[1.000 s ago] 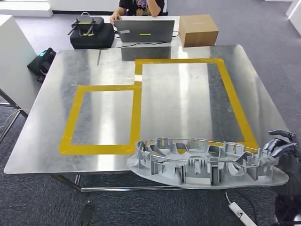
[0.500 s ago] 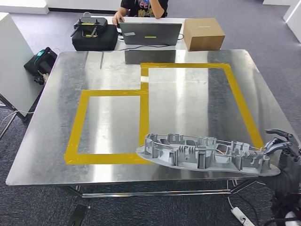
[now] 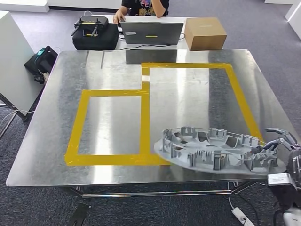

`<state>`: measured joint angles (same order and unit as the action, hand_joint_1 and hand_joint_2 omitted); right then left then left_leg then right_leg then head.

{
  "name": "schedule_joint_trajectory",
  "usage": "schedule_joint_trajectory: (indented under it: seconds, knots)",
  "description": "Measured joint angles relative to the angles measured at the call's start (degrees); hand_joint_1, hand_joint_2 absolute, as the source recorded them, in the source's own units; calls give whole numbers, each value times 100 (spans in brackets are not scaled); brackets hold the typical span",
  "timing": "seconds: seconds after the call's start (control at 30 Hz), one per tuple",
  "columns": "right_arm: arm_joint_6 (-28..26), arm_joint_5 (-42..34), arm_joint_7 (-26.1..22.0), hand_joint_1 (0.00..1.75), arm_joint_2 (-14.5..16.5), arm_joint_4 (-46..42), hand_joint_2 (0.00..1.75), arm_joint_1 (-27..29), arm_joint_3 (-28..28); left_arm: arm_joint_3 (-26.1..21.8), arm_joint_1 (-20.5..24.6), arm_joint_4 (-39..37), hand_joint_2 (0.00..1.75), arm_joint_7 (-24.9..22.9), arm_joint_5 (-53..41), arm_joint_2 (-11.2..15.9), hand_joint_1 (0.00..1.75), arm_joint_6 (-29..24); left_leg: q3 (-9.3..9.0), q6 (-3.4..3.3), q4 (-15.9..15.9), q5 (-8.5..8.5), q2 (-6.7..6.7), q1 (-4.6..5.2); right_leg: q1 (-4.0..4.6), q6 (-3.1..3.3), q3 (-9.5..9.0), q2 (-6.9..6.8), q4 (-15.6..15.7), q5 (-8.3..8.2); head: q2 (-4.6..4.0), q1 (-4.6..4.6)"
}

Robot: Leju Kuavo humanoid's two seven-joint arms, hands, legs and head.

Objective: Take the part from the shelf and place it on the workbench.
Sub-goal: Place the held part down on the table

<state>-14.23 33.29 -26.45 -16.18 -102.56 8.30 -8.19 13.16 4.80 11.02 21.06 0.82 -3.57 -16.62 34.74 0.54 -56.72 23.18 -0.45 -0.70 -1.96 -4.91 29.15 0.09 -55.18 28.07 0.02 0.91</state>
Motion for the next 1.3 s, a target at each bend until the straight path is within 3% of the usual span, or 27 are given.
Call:
schedule_joint_trajectory:
  seconds: [0.2, 0.43, 0.53, 0.63, 0.77, 1.0, 1.3]
  knots:
    - [-144, 563, 344, 175, -496, 470, 175, -22, -166, 0, 0, 0, 175, -46, -67, -24, 0, 16, -6, 1, 4, -2, 0, -8, 9, -1, -15, -1, -6, 1, 0, -1]
    - [179, 1548, 1050, 175, -1076, 1297, 175, -157, -165, 2, 0, 0, 175, -137, -190, -24, 0, 65, -7, 1, 4, -2, -1, -8, 9, -1, -71, -1, -6, 0, 0, -2]
    - [262, 1626, 1038, 175, -1249, 1818, 175, -389, -114, 7, 13, 0, 175, -171, -247, -23, 0, 89, -9, 0, 4, -3, -2, -8, 9, -1, -68, -2, -6, 0, 0, -1]
    - [256, 1503, 711, 175, -1364, 2248, 175, -624, -35, 16, 38, 0, 175, -201, -331, -23, 0, 131, -12, 0, 4, -4, -2, -9, 10, -1, -63, -3, -7, 0, 0, -2]
    - [121, 1488, 242, 175, -1429, 2598, 175, -839, 189, 39, 83, 0, 175, -275, -483, -23, 0, 213, -14, 4, 4, -7, -1, -10, 12, -1, -71, 0, -17, -1, 0, -2]
    - [-185, 1847, -117, 175, -1440, 3022, 175, -1408, 834, 171, 230, 5, 175, -412, -704, -23, 0, 289, -14, 5, 4, -10, -1, -9, 12, 0, -67, 5, -35, -1, 0, -3]
    - [-224, 2251, -145, 175, -1243, 3553, 175, -2552, 2144, 237, 421, 33, 175, -647, -905, -33, 0, 333, -9, 17, 8, -28, -6, -10, 14, 7, -54, 2, -58, -6, 0, -2]
